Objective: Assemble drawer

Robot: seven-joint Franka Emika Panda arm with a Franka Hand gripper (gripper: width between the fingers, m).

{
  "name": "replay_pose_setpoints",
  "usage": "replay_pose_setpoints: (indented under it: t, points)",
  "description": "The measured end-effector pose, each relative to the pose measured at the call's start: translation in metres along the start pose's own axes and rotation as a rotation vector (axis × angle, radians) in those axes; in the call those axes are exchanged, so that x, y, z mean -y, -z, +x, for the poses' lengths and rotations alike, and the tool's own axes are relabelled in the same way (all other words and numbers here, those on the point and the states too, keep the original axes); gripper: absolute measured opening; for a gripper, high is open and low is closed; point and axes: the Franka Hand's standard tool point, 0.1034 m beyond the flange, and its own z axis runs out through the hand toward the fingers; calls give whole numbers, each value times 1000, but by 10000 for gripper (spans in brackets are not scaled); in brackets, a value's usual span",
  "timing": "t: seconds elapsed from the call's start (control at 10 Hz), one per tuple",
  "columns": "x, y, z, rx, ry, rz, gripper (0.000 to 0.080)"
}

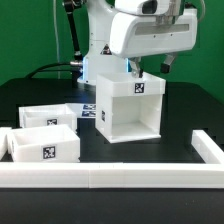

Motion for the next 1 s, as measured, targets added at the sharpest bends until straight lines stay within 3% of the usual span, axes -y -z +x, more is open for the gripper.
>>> replay_pose_setpoints:
  t: [0.3,0.4,0.5,0.7,0.8,0.9,1.0]
  points:
    - [0,-3,-1,-7,1,-2,650]
    - [2,-6,-2,-3,1,1,503]
    - [2,-8,-3,1,2,4,503]
    - [3,-15,-4,-2,2,7,201]
    - [4,-17,-5,1,2,9,201]
    - [3,-17,-5,2,2,9,67]
    - [2,-17,-4,-3,6,8,38]
